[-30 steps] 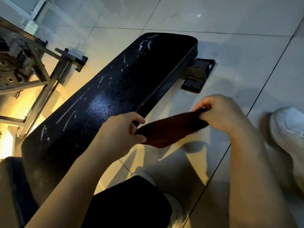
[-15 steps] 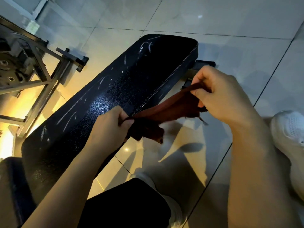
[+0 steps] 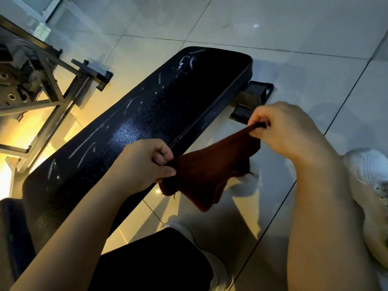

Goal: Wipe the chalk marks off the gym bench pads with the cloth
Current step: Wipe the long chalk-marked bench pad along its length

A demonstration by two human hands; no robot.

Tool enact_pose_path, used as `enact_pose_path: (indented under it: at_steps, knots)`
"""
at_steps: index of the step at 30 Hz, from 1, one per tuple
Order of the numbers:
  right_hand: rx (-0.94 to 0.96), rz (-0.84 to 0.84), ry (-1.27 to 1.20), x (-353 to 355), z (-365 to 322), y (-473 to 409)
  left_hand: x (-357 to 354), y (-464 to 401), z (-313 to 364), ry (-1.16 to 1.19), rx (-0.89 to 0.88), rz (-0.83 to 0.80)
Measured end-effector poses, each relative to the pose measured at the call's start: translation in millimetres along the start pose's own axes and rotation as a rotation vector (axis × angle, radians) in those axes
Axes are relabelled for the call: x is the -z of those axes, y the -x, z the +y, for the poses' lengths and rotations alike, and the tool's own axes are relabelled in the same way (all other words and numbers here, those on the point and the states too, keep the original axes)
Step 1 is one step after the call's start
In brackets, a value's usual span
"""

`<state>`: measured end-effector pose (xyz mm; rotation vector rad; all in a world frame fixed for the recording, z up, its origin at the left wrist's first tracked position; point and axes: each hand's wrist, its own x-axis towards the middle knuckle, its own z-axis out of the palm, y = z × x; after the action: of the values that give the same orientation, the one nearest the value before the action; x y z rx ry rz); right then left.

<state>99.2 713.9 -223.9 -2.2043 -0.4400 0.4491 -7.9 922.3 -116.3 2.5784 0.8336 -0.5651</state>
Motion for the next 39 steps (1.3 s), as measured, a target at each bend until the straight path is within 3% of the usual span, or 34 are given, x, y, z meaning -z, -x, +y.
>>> enact_pose_path:
  at_steps: [4,7,15,22,27,35,37,39]
  knots:
    - [-0.085,-0.082,-0.038,-5,6,0,-3,2,5,-0.313,-0.099,0.036]
    - [-0.079,-0.131,-0.077,-6,9,-2,-4,1,6,-0.361,-0.108,0.003]
    - [-0.038,-0.121,-0.396,4,21,1,-1,-1,4,-0.369,-0.111,0.021]
    - [-0.104,-0.263,-0.201,-1,36,-1,0,-3,11,-0.266,-0.076,-0.063]
    - [-0.061,-0.238,-0.537,-3,38,2,3,-7,10,-0.221,-0.066,-0.056]
    - [-0.026,-0.307,-0.692,4,45,6,10,-12,12,-0.257,-0.129,-0.100]
    - [-0.017,-0.239,-0.720,-1,43,3,9,-14,13,-0.277,-0.144,-0.124]
    - [-0.010,-0.059,-0.826,-7,36,-2,8,-16,14,-0.272,-0.144,-0.147]
